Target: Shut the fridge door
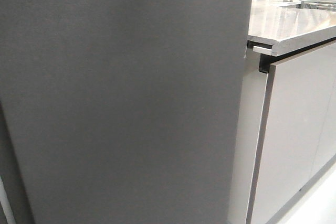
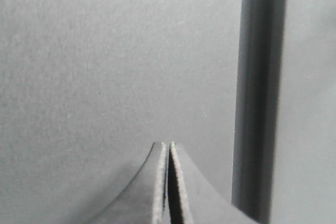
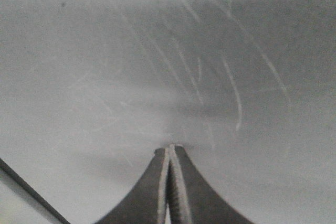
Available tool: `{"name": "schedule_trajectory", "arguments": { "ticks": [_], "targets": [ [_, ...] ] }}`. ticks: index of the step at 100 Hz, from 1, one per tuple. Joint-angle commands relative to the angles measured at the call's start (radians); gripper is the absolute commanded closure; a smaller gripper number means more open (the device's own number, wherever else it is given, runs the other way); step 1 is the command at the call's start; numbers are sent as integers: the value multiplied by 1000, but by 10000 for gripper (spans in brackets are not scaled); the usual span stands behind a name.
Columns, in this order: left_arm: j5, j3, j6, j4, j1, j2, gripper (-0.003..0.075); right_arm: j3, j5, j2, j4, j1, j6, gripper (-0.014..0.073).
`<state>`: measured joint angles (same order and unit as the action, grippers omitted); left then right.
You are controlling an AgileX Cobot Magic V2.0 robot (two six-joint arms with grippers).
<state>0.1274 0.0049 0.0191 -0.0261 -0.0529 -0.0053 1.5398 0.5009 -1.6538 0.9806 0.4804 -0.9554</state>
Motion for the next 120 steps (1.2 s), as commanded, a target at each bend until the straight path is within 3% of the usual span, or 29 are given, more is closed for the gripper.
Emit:
{"name": "schedule_trajectory", "arguments": {
  "ticks": [1, 9, 33, 90, 120],
  "targets": [
    [73, 35, 4, -4, 5, -10, 740, 40, -86, 59, 11, -16, -11, 638],
    [73, 35, 4, -4, 5, -10, 740, 40, -74, 90, -46, -20, 17, 637],
    [73, 35, 4, -4, 5, -10, 740, -58, -67, 285, -350, -67, 279, 637],
    [73, 35, 4, -4, 5, -10, 740, -719, -117, 1049, -358, -107, 416, 637],
    [73, 35, 4, -4, 5, -10, 740, -863, -104, 1179, -358, -107, 436, 638]
  ]
}}
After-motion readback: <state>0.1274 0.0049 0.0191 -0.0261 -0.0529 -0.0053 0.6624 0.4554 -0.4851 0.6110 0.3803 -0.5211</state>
